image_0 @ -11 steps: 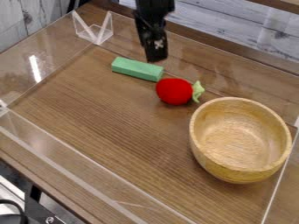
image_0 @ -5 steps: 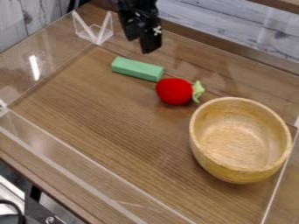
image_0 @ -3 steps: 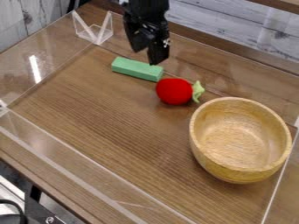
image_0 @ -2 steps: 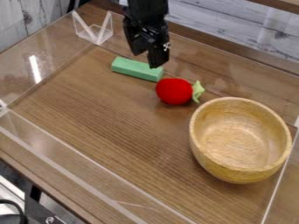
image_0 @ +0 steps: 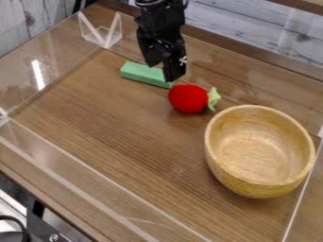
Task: Move the red fruit to the right side of the table
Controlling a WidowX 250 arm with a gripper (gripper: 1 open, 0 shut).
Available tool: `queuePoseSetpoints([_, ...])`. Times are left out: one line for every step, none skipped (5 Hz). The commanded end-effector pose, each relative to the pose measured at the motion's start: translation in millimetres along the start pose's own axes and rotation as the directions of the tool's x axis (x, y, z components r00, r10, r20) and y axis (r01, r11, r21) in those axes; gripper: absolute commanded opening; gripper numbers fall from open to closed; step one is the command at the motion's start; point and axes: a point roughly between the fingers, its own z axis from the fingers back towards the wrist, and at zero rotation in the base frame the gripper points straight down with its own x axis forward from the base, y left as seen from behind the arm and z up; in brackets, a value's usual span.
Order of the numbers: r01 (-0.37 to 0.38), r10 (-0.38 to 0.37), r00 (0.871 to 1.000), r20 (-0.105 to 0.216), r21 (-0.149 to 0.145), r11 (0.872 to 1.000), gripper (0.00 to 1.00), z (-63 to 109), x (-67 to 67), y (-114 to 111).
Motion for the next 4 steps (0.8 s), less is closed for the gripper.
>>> queuePoseSetpoints([-0.006, 0.006, 1.000, 0.012, 0.014, 1.000, 1.00, -4.7, 14.7, -16.4])
queuePoseSetpoints([-0.011, 0.011, 1.000, -0.013, 0.006, 1.000, 1.00, -20.9, 24.1, -39.6])
queuePoseSetpoints([-0.038, 0.038, 0.999, -0.038, 0.005, 0.999, 1.00, -33.4, 29.0, -51.2])
queuePoseSetpoints([0.011, -0.011, 0.998, -0.055, -0.006, 1.000, 1.00, -43.2, 25.4, -46.9])
